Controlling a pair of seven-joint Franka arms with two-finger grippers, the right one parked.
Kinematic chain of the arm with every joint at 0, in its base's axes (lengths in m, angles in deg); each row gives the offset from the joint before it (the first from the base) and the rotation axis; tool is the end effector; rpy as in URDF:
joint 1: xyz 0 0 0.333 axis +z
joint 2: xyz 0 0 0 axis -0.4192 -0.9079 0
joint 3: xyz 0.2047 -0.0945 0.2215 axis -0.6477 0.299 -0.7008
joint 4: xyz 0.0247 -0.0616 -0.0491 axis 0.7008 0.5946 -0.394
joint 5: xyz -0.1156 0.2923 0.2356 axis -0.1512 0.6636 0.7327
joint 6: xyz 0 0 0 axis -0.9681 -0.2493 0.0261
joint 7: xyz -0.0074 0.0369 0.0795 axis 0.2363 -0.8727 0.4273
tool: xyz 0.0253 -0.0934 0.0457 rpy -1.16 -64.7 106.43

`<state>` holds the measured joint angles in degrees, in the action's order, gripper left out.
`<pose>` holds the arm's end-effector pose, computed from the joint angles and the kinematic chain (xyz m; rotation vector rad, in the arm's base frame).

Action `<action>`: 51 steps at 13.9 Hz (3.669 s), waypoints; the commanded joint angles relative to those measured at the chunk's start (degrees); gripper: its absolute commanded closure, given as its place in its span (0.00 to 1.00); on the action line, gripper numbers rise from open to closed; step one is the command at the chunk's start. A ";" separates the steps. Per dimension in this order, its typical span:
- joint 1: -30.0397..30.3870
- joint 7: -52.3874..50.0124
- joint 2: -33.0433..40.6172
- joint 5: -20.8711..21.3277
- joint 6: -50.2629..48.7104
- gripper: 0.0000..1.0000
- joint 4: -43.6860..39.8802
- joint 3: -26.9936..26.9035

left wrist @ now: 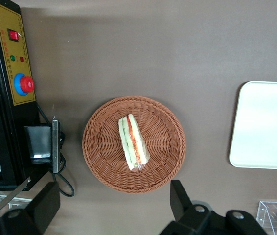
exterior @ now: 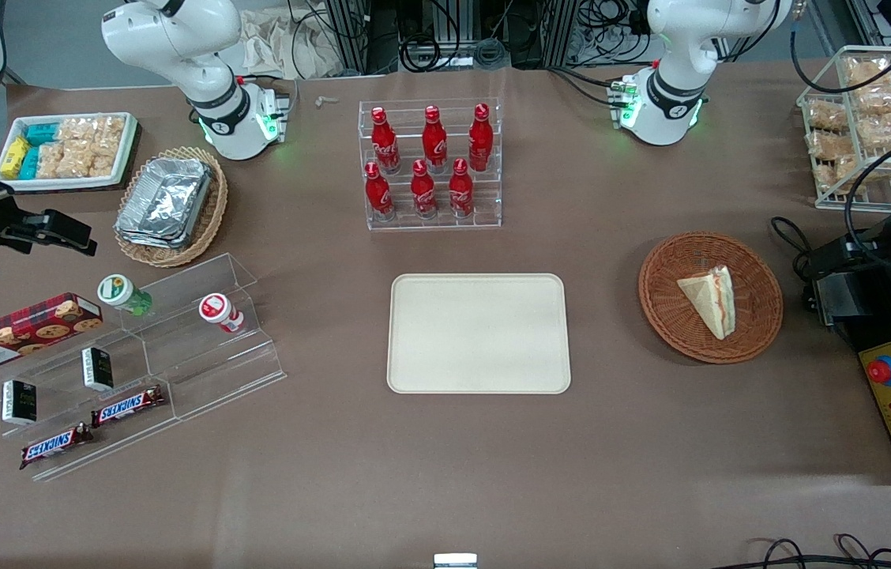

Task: Place sandwich from basket to tray
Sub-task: 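Move the left gripper over the wrapped sandwich in the wicker basket, then lower the left gripper and close it on the sandwich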

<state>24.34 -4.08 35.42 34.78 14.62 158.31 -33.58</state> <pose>0.6025 -0.0010 0.5932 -3.1102 -0.0412 0.1046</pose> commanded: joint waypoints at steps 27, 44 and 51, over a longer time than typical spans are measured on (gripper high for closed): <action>-1.40 -20.62 2.71 1.29 34.94 0.00 44.66 -0.03; -1.05 -22.73 -1.68 1.82 38.45 0.51 45.98 -0.12; -1.14 -22.47 -0.46 1.99 34.78 0.91 43.71 -0.12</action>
<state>23.29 -25.51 33.29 35.98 51.65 203.05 -33.71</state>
